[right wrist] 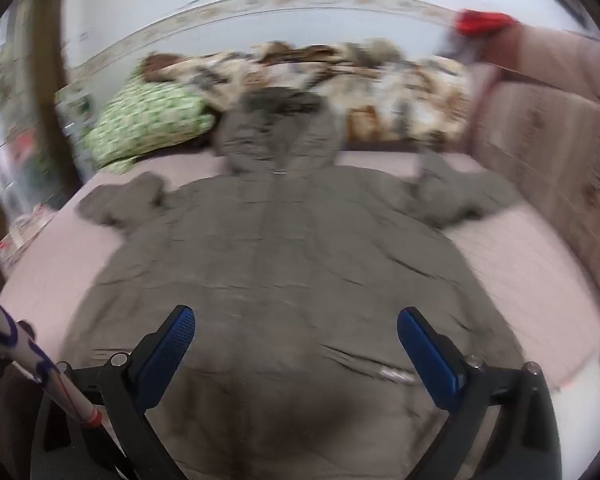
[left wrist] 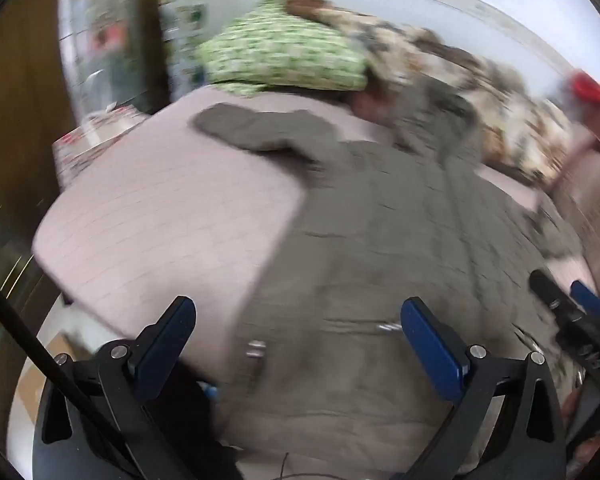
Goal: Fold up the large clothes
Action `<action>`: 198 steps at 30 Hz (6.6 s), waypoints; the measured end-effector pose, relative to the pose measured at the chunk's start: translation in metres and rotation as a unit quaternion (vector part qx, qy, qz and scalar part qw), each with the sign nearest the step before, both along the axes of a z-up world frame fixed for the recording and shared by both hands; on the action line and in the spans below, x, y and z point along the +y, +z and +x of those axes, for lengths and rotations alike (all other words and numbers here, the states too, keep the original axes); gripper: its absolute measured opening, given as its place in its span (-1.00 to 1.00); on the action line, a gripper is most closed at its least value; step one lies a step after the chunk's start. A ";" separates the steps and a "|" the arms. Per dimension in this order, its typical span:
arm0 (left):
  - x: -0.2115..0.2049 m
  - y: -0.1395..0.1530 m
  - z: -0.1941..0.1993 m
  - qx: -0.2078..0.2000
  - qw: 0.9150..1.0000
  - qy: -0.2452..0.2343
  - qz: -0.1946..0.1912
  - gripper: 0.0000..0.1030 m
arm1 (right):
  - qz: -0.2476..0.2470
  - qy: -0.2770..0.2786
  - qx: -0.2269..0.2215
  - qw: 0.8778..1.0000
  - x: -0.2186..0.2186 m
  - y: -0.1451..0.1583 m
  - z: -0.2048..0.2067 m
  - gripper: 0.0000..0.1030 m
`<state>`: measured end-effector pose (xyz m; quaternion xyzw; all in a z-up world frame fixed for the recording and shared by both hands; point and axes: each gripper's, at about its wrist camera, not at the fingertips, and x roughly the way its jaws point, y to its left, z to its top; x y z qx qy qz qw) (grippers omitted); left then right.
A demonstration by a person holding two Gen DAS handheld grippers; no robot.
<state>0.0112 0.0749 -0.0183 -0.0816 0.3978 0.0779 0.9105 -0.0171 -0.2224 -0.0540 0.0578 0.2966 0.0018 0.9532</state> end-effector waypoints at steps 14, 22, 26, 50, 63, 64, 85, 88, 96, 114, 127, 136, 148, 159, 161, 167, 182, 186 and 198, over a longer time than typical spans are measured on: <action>0.066 0.010 -0.023 -0.022 0.994 0.111 -0.003 0.99 | 0.014 0.216 -0.022 0.976 0.149 0.062 0.058 1.00; 0.010 -0.018 0.006 0.031 0.999 0.007 0.004 0.99 | -0.036 0.114 -0.014 0.993 0.066 0.012 0.020 1.00; -0.007 -0.029 0.006 0.057 0.998 -0.016 0.006 0.99 | -0.032 0.043 -0.009 0.999 0.020 -0.009 0.004 1.00; -0.003 -0.030 0.000 0.048 0.999 0.004 0.024 0.99 | 0.035 -0.079 0.037 0.996 -0.051 -0.052 -0.023 0.99; -0.009 -0.034 0.008 0.044 0.998 -0.006 0.037 0.99 | 0.021 -0.094 0.046 0.994 -0.052 -0.058 -0.015 0.93; -0.010 -0.033 0.009 0.042 0.998 -0.006 0.045 0.99 | 0.022 -0.096 0.045 0.994 -0.053 -0.057 -0.015 0.93; 0.012 -0.029 0.011 0.033 0.998 0.016 0.048 0.99 | -0.028 -0.050 0.041 0.998 -0.020 -0.054 -0.011 0.93; 0.011 -0.026 0.015 0.037 0.998 0.012 0.043 0.99 | -0.022 -0.069 0.037 0.997 -0.030 -0.046 -0.014 0.93; -0.004 -0.009 0.024 0.011 0.999 -0.001 0.053 0.99 | -0.022 -0.101 0.028 0.994 -0.064 -0.029 -0.014 0.93; -0.038 -0.026 0.078 0.035 0.997 -0.038 0.063 0.99 | -0.020 -0.117 0.049 0.992 -0.092 -0.036 0.012 0.93; -0.004 -0.036 0.088 0.034 0.997 0.013 0.061 0.99 | 0.011 -0.081 0.070 0.994 -0.072 -0.045 0.046 0.93; 0.021 -0.030 0.094 0.026 0.996 0.059 0.054 0.99 | 0.012 0.053 0.049 0.997 0.005 -0.030 0.065 0.93; -0.045 -0.038 0.109 -0.002 0.998 -0.048 0.042 0.99 | 0.008 -0.053 0.087 0.995 -0.075 -0.042 0.061 0.93; -0.027 -0.070 0.101 0.021 0.998 -0.049 0.032 0.99 | -0.018 -0.084 0.097 0.992 -0.090 -0.033 0.069 0.93; -0.022 -0.068 0.100 0.014 0.998 -0.039 0.037 0.99 | -0.008 -0.099 0.090 0.991 -0.102 -0.029 0.073 0.93; -0.014 -0.070 0.100 0.020 0.999 -0.024 0.025 0.99 | 0.056 -0.152 0.095 0.982 -0.159 -0.032 0.082 0.93; -0.071 -0.061 0.119 0.054 0.990 -0.031 0.128 0.99 | 0.222 -0.233 0.077 0.944 -0.326 -0.084 0.123 0.77; -0.087 -0.063 0.125 0.064 0.988 -0.035 0.134 0.99 | 0.239 -0.206 0.085 0.945 -0.330 -0.088 0.136 0.77; -0.068 -0.057 0.148 0.068 0.991 -0.046 0.110 0.86 | 0.146 -0.156 0.032 0.976 -0.274 -0.047 0.123 0.77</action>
